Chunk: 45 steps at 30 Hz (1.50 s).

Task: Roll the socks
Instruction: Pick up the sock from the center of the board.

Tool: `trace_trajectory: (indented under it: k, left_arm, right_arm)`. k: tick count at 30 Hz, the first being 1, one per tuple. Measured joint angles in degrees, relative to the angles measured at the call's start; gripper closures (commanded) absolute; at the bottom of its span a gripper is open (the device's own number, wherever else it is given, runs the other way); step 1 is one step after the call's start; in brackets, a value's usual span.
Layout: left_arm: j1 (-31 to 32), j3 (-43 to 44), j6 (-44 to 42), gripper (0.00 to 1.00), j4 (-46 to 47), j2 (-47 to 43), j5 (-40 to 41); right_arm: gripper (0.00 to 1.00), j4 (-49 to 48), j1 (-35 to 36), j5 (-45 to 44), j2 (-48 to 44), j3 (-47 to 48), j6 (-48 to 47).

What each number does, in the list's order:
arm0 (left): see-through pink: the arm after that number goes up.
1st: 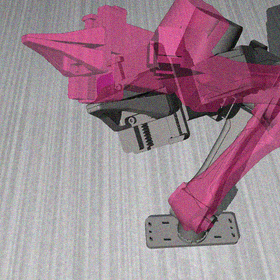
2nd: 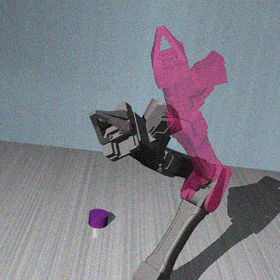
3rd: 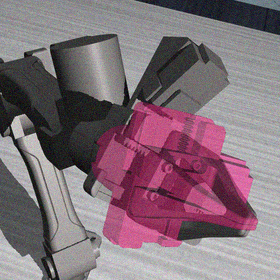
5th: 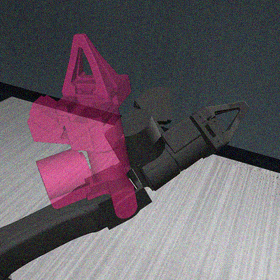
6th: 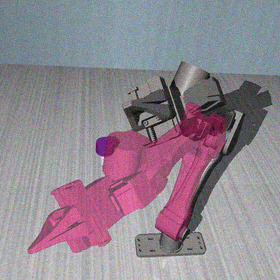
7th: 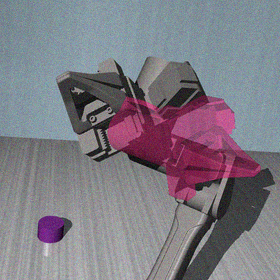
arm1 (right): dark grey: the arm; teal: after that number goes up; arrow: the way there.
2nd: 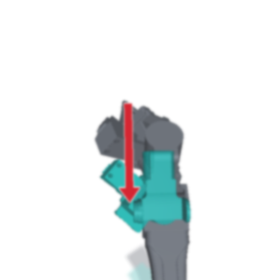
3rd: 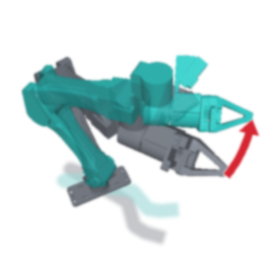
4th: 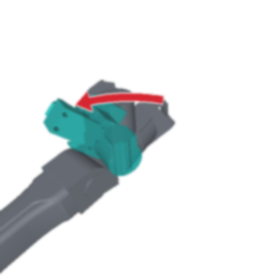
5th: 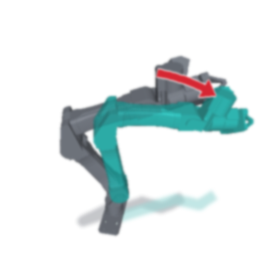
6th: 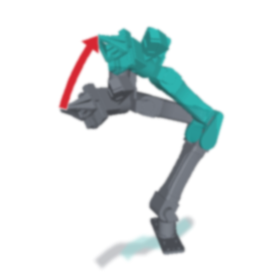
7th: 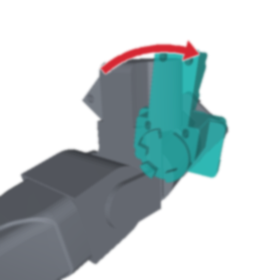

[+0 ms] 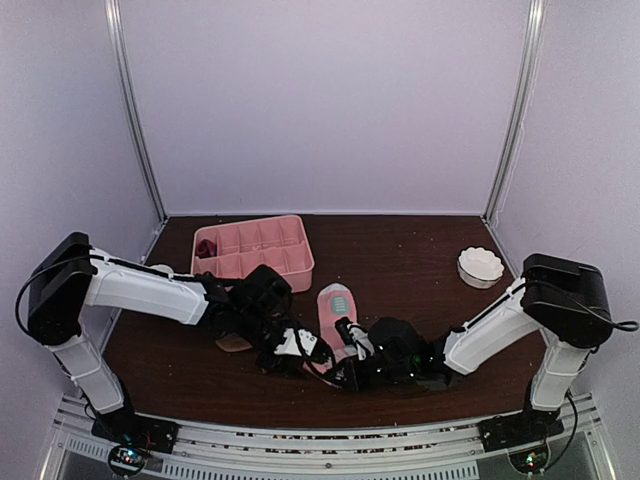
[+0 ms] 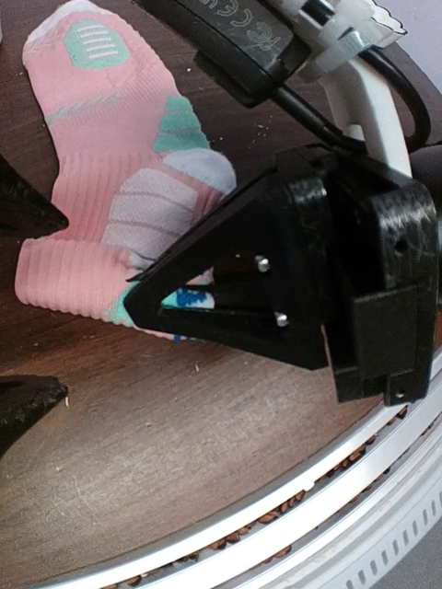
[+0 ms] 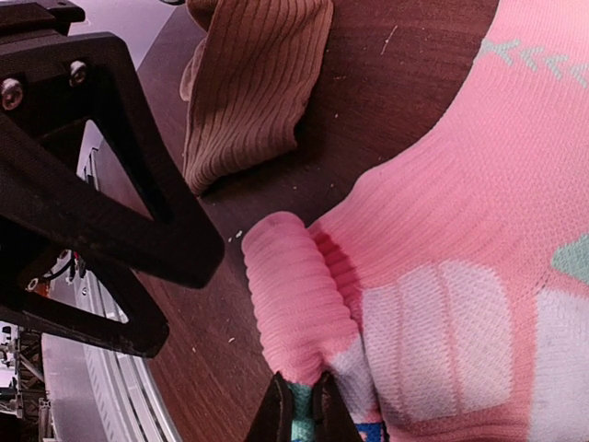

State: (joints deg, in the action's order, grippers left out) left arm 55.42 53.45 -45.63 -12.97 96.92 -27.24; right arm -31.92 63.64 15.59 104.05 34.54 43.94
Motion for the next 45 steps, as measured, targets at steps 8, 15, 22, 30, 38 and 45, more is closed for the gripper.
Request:
trace_trajectory:
  k: [8,15,22,30,38,45]
  left_arm:
    - [-0.1,2.6,-0.8,0.59,-0.2,5.4,0.3]
    - [-0.1,5.8,-1.9,0.69,-0.7,9.2,1.5]
    - [0.5,4.4,-3.2,0.45,0.1,8.5,2.5]
    - [1.1,-2.2,-3.2,0.48,4.2,1.2,4.2]
    - [2.9,-2.2,-5.6,0.58,5.6,2.1,5.0]
    - [3.2,-1.1,-6.8,0.59,5.9,4.7,6.4]
  right_arm:
    - [1.0,-0.8,-0.6,1.2,0.2,-0.3,0.3]
    - [1.0,-0.9,-0.7,1.6,0.2,-0.3,0.5]
    - [1.0,-0.9,-1.2,2.7,0.2,-0.3,0.5]
    - [1.0,-0.9,-1.7,3.9,0.3,-0.3,0.4]
    - [1.0,-0.9,-2.0,4.5,0.3,-0.3,0.4]
    - [1.0,-0.9,-2.1,4.9,0.1,-0.3,0.4]
